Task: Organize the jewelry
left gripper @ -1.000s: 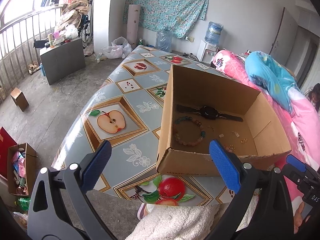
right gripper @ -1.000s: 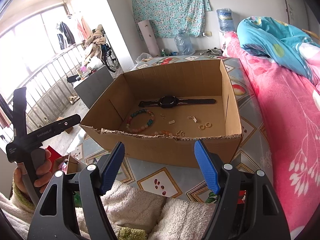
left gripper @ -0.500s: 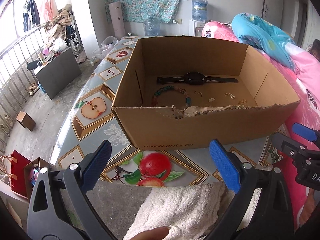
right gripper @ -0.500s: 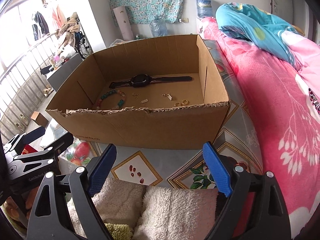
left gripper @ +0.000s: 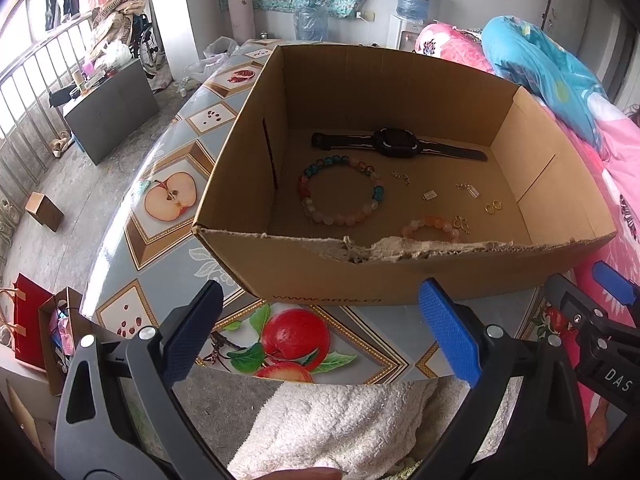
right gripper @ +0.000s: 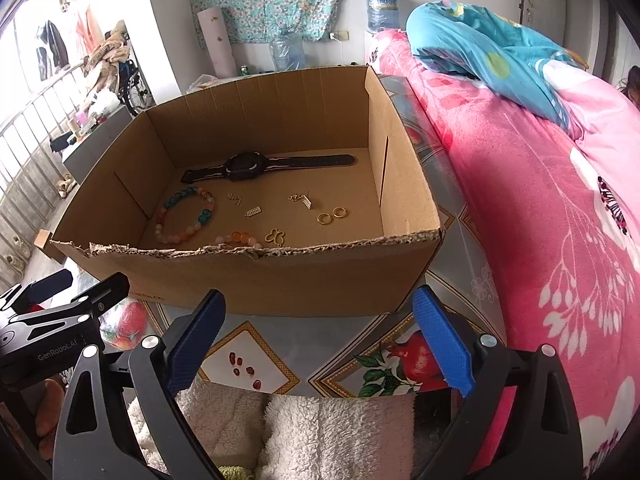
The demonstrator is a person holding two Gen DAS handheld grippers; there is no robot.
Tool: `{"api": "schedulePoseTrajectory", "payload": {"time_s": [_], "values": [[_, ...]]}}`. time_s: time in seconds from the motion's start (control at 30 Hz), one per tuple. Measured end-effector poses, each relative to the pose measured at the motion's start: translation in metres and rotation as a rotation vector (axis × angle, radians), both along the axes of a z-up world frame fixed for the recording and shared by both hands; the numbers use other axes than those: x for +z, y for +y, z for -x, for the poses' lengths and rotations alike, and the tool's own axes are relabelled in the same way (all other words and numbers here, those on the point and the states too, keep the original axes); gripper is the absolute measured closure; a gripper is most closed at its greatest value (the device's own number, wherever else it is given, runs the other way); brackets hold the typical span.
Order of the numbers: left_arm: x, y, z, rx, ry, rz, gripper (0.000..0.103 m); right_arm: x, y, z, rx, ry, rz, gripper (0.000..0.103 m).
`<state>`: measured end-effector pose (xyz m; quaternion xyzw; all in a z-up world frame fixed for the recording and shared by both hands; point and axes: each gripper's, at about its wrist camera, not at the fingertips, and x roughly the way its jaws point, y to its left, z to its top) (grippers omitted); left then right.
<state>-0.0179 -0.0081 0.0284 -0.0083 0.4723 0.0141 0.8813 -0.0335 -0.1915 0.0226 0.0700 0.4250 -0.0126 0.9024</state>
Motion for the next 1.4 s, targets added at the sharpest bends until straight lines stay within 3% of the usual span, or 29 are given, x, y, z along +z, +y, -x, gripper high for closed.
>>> {"api": "schedulePoseTrajectory", "payload": {"time_s": [1.4], "values": [[-0.005,-0.006,-0.004,-0.012,0.044,0.009,0.008,-0.01,-0.001,-0.006,0.008,0.043,-0.033,0.011]]}}
